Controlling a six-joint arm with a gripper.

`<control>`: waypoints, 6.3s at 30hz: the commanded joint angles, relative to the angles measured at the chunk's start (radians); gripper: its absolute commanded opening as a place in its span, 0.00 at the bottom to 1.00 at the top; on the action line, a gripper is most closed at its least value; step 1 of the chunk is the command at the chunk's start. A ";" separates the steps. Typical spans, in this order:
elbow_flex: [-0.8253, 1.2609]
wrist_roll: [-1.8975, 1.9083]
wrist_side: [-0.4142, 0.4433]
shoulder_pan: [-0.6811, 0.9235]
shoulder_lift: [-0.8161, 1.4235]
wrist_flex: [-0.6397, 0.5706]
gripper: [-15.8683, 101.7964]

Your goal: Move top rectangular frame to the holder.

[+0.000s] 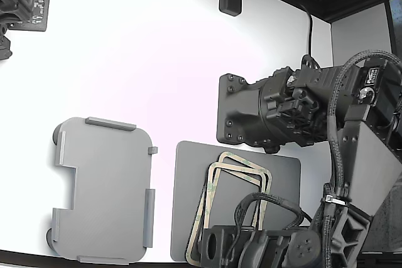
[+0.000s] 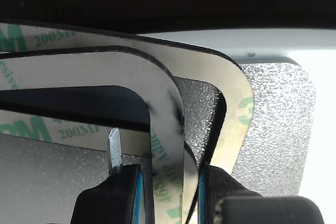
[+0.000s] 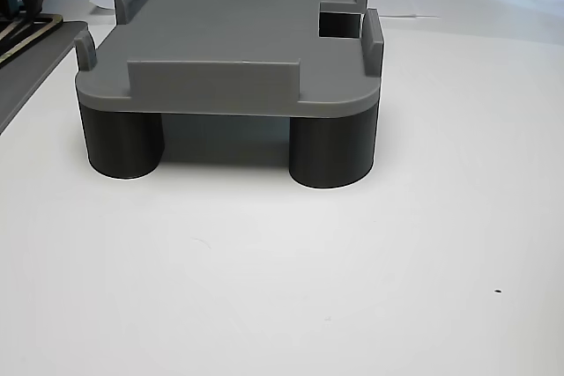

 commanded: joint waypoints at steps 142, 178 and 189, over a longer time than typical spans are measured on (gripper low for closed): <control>-0.095 2.414 -0.057 -0.716 0.101 0.124 0.04; -0.115 2.398 -0.029 -0.709 0.091 0.120 0.98; -0.262 2.194 0.094 -0.675 0.127 0.107 0.98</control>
